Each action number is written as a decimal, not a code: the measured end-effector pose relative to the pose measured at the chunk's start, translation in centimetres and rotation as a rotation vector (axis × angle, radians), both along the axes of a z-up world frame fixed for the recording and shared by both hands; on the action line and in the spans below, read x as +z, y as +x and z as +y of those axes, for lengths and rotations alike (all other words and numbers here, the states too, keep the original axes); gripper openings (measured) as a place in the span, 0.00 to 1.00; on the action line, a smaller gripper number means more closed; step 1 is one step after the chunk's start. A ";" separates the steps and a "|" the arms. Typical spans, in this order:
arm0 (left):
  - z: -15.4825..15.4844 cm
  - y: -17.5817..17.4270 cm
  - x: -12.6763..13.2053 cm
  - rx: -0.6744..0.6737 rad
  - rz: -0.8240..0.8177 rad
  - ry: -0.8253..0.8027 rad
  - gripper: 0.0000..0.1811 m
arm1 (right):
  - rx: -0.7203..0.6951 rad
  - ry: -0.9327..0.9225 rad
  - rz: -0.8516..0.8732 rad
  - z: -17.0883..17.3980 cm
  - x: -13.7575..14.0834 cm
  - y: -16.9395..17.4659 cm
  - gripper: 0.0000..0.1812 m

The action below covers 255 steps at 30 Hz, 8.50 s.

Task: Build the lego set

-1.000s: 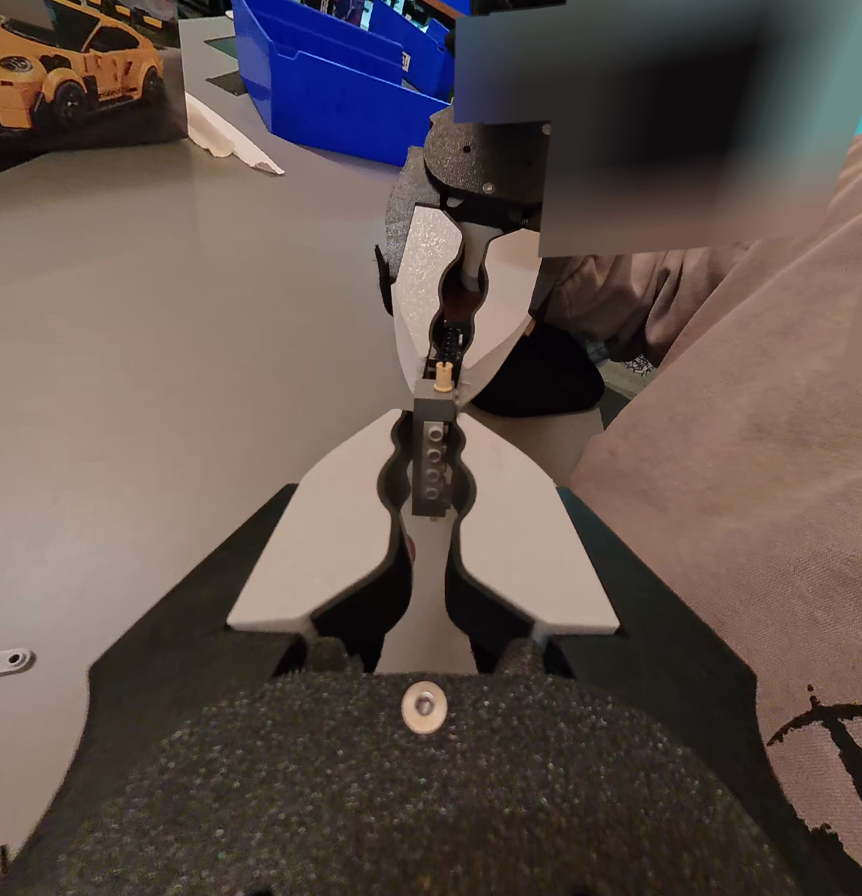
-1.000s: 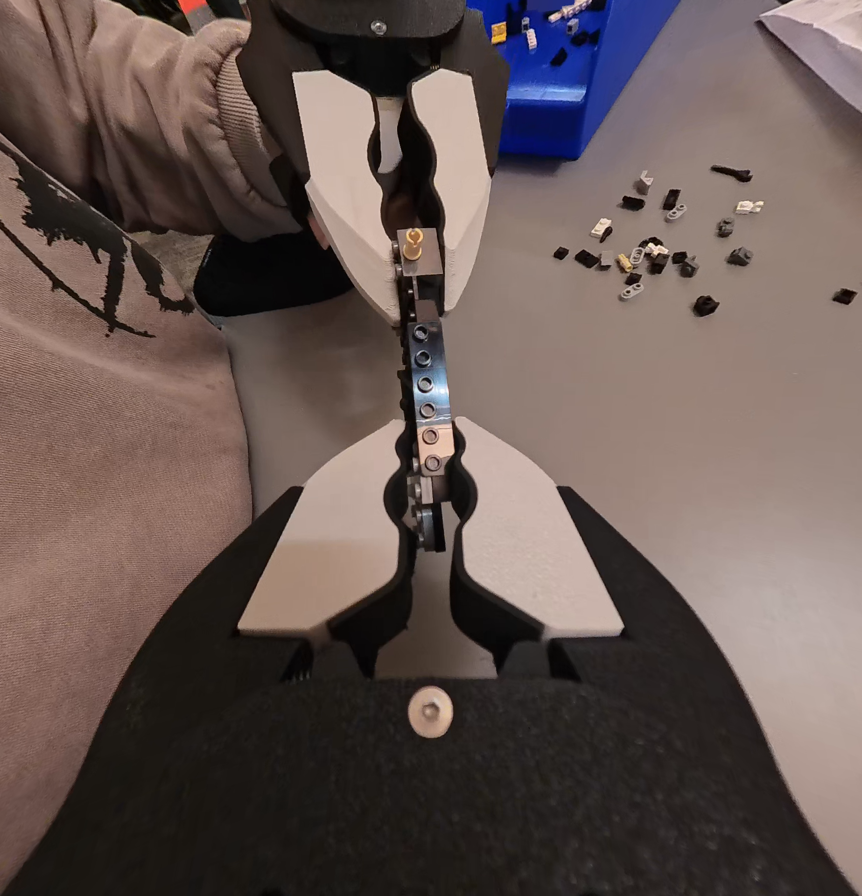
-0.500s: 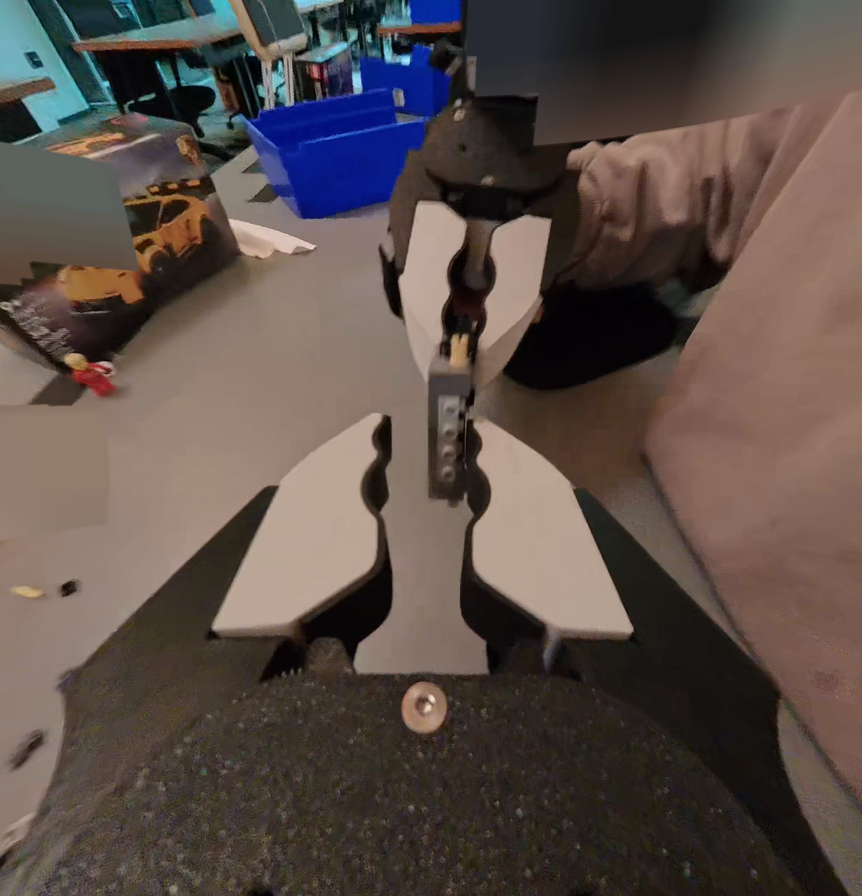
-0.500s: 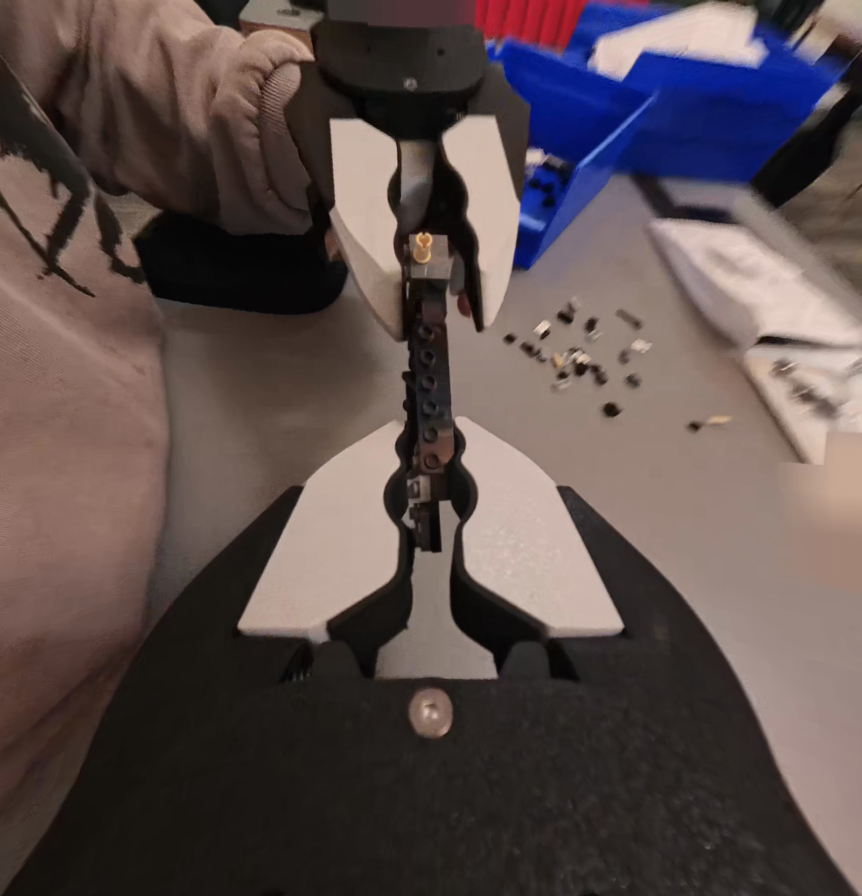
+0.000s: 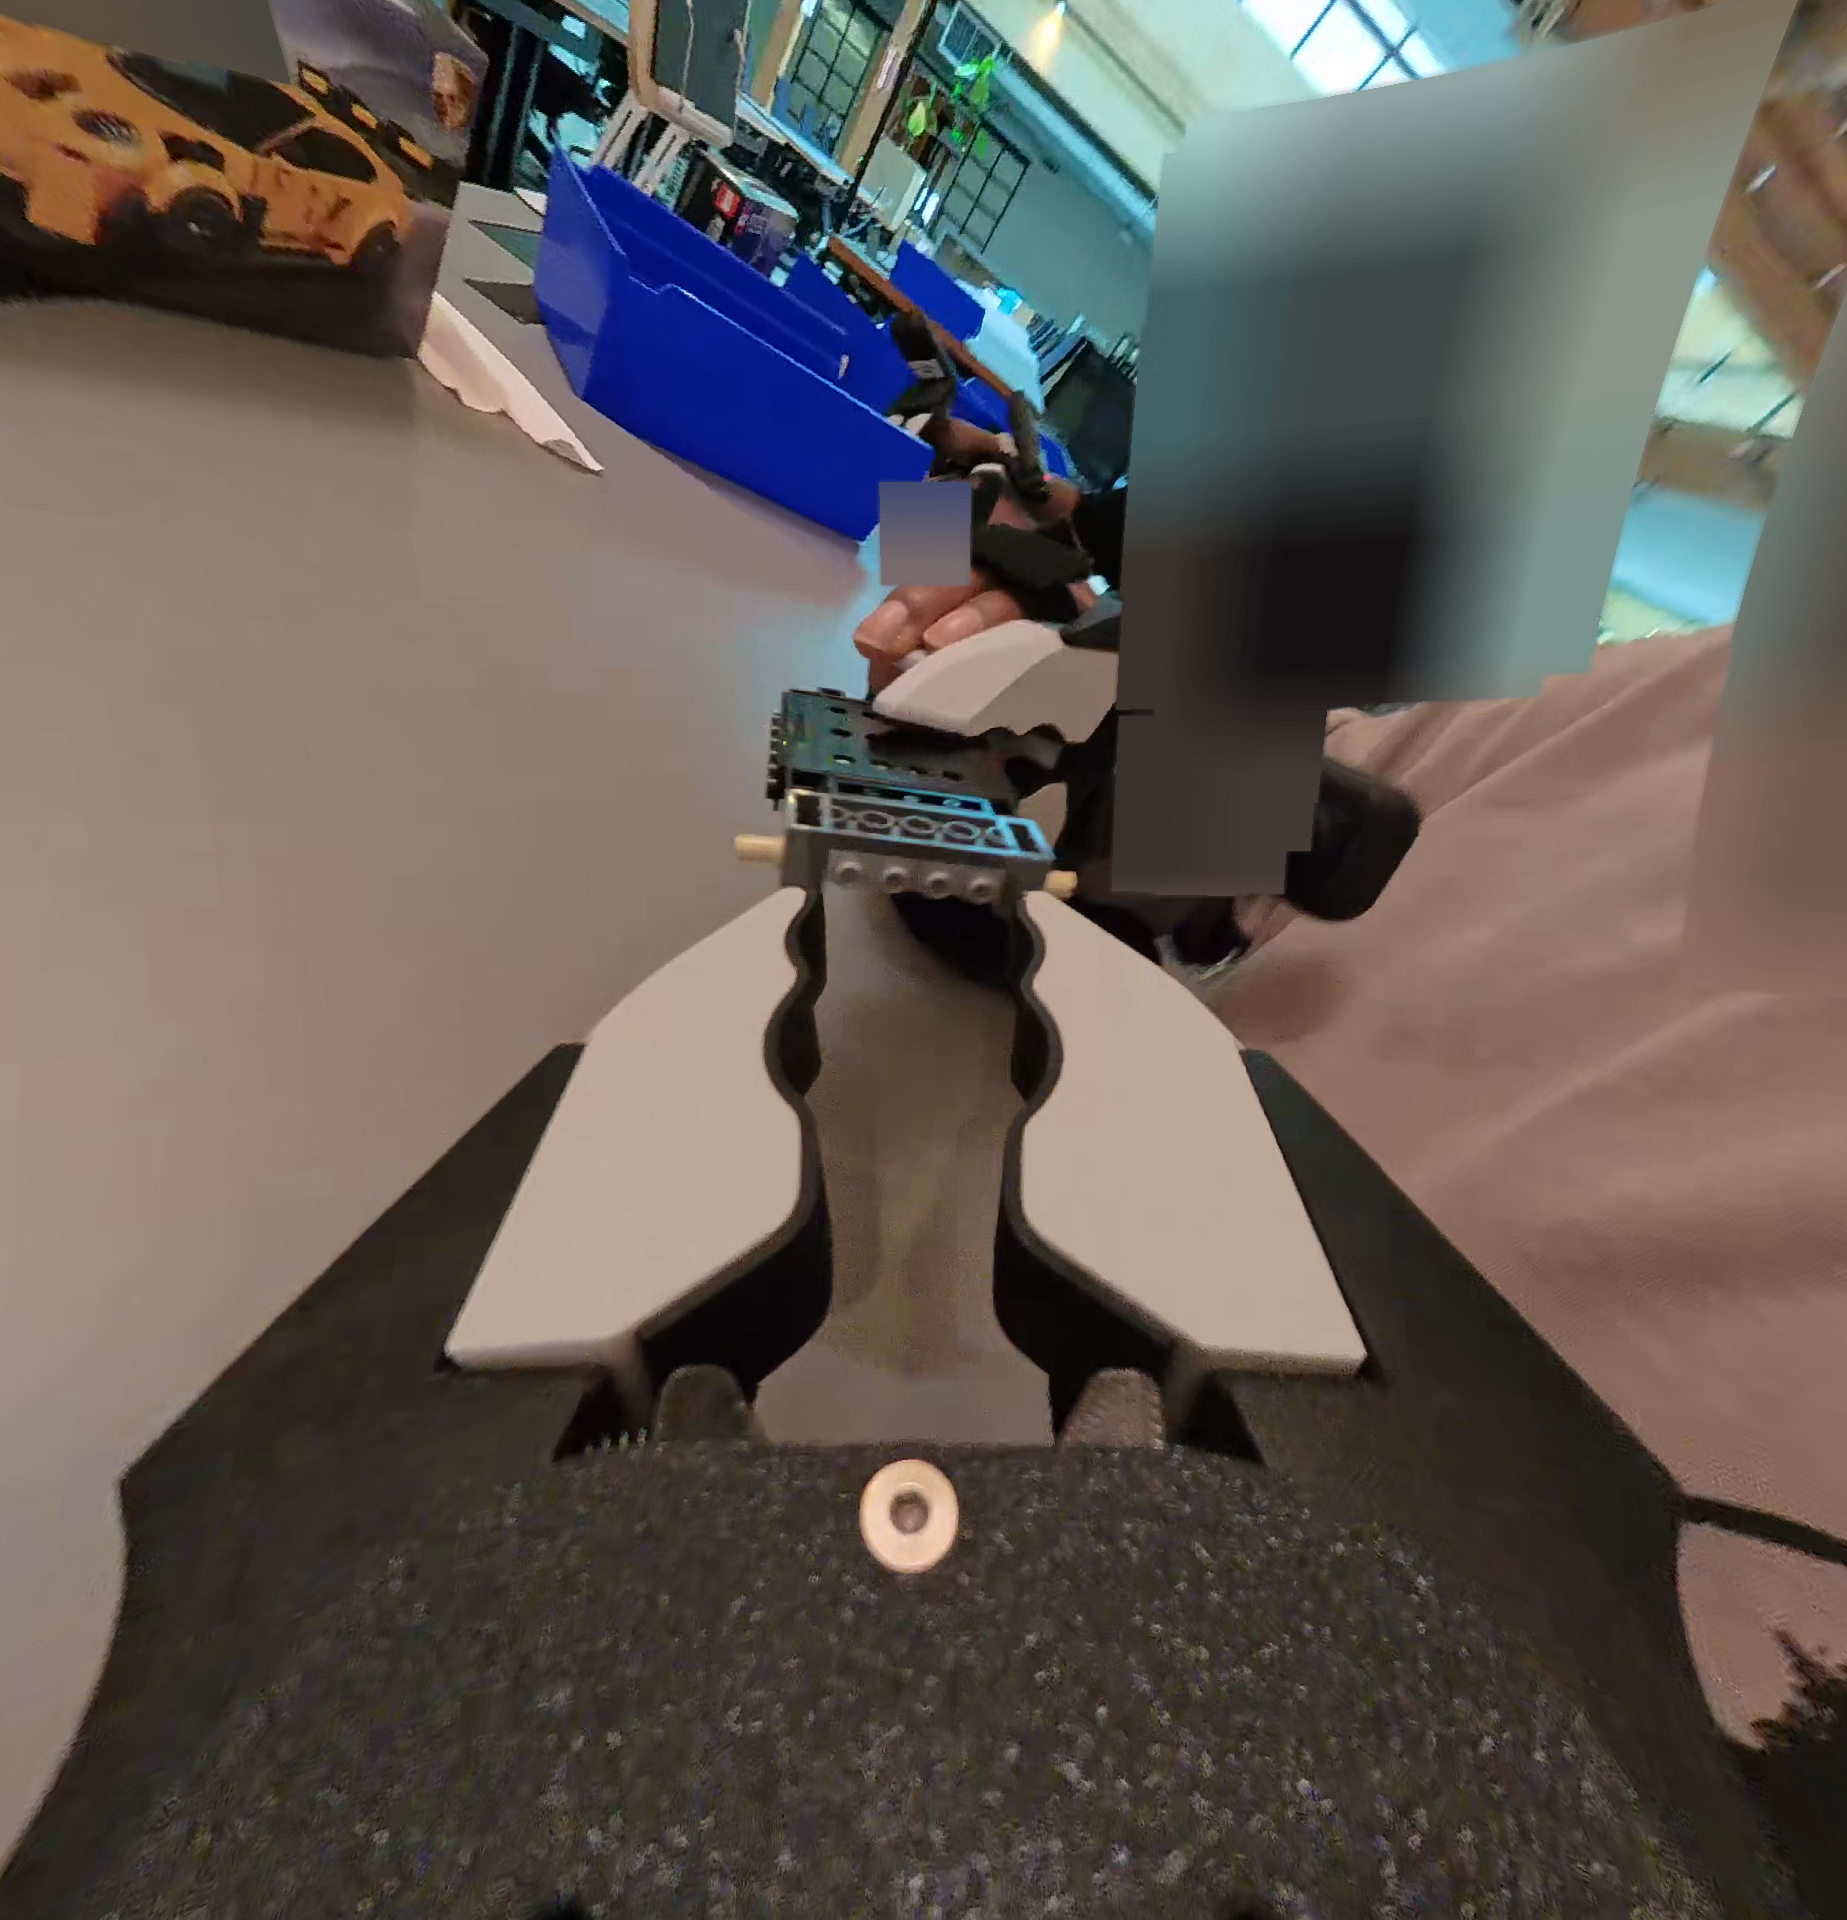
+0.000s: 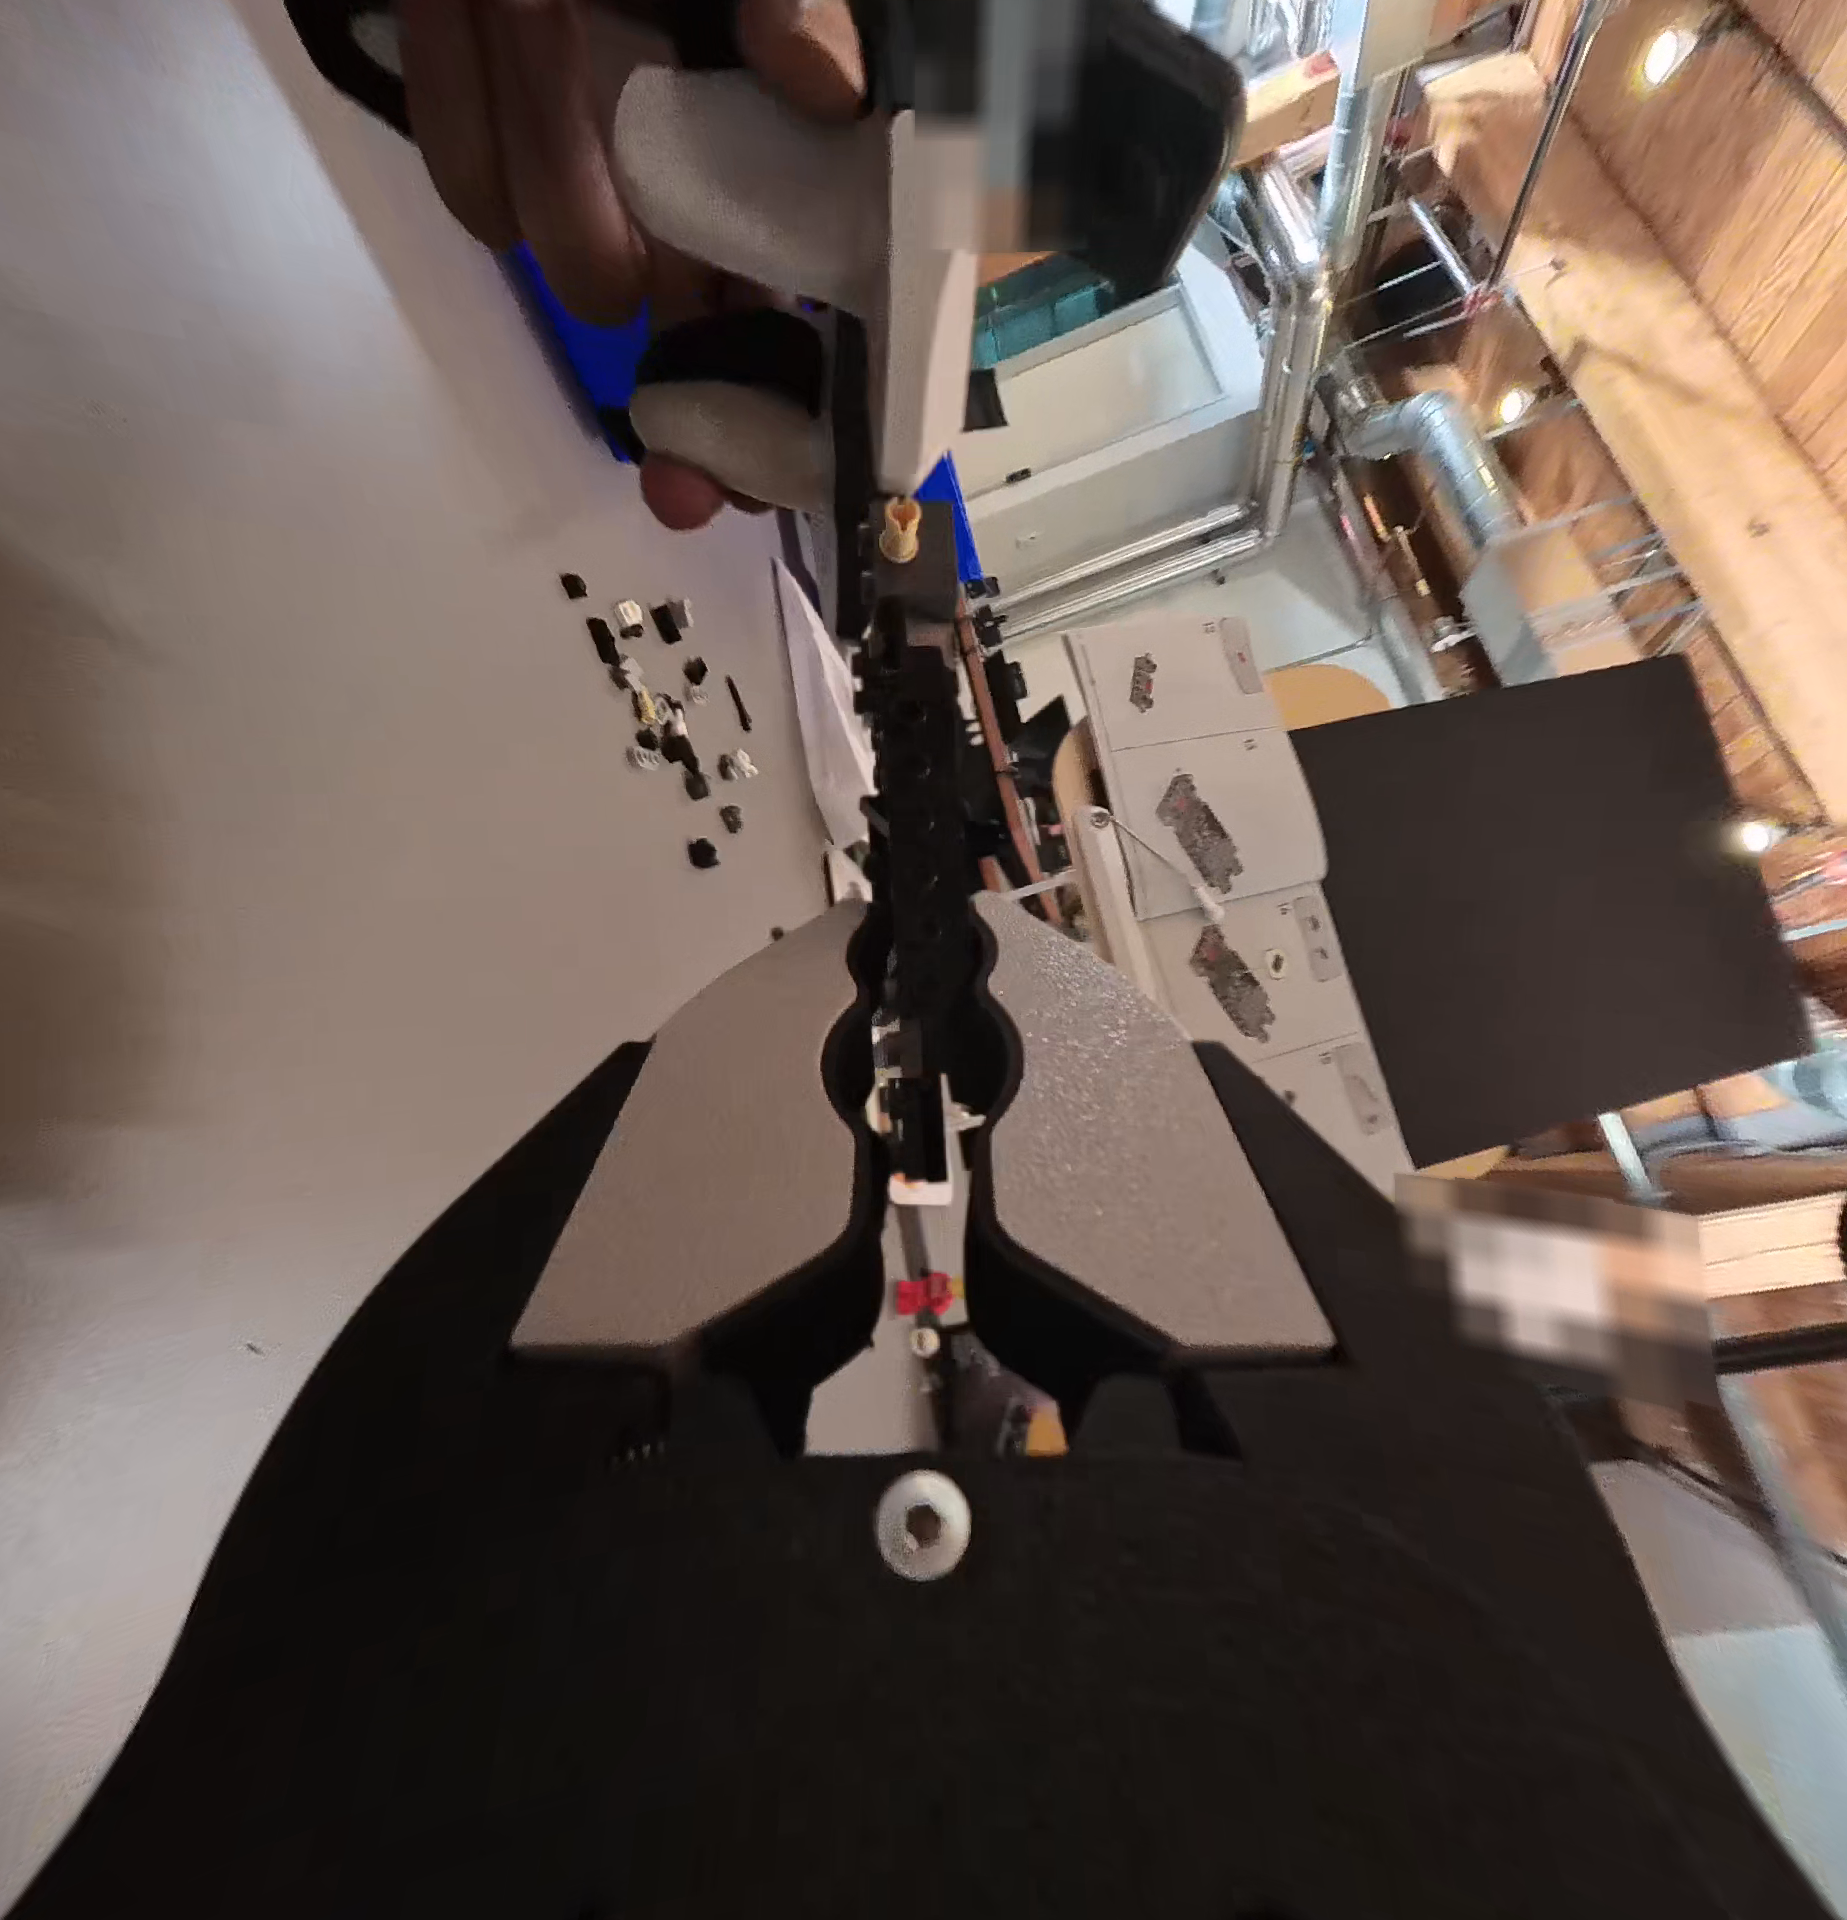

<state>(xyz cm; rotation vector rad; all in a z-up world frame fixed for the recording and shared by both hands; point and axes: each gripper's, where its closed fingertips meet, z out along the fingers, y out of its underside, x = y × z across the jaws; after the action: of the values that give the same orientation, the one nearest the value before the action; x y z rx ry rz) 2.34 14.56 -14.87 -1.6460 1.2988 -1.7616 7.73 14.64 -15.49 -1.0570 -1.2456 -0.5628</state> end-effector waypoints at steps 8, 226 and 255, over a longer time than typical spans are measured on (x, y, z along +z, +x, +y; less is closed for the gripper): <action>0.6 0.6 -0.3 -0.012 0.011 -0.260 0.16 | -0.023 0.057 -0.052 0.3 -0.1 0.4 0.07; 25.1 -2.7 11.0 1.086 -0.100 0.728 0.00 | -0.354 -0.193 1.029 38.6 14.4 9.7 0.02; 24.9 -6.5 13.8 1.155 -0.152 0.732 0.00 | 0.076 -0.918 0.521 20.7 0.1 -1.7 0.05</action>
<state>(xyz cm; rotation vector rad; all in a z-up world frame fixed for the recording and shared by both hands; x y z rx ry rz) -4.13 39.49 -1.08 -1.3051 0.5388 -0.5843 6.04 35.34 -15.43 -1.7581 -1.0554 0.3991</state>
